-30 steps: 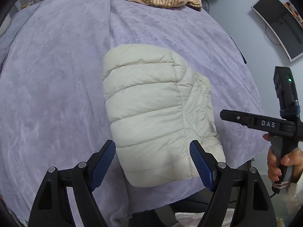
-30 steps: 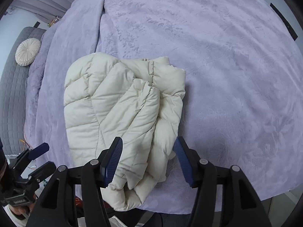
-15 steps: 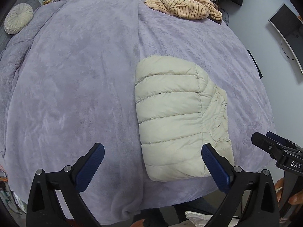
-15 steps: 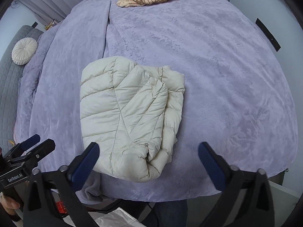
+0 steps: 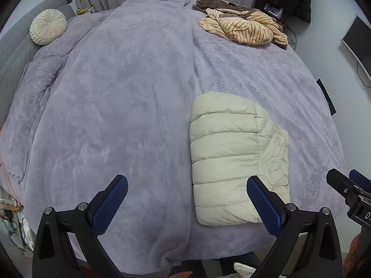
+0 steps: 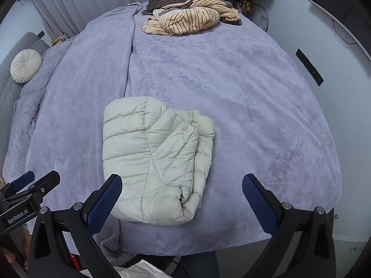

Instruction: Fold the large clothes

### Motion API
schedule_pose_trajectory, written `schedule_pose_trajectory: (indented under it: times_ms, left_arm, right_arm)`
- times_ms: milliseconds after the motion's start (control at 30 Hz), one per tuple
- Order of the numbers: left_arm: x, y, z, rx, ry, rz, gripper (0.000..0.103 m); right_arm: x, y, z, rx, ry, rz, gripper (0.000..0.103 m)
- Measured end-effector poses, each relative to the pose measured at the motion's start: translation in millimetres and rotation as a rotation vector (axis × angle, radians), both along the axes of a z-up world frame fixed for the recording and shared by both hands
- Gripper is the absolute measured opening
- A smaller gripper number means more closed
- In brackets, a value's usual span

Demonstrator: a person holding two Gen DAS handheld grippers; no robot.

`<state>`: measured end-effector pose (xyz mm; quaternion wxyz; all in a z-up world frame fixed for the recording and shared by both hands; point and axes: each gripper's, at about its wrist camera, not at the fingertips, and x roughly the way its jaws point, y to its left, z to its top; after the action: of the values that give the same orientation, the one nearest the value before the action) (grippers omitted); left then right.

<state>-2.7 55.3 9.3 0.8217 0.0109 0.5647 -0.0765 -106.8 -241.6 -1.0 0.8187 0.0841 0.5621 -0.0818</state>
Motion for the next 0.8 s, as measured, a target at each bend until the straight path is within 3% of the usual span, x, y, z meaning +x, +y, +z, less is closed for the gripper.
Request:
schedule_pose_trajectory:
  times_ms: [233, 800]
  left_arm:
    - [-8.5, -3.3, 5.7, 0.036, -0.010, -0.002, 0.103]
    - [-14.5, -6.1, 12.1, 0.052, -0.034, -0.004, 0.103]
  right_arm:
    - [-4.2, 9.0, 15.0, -0.019, -0.032, 0.012, 0.103]
    - [-7.1, 12.7, 18.7, -0.022, -0.040, 0.012, 0.103]
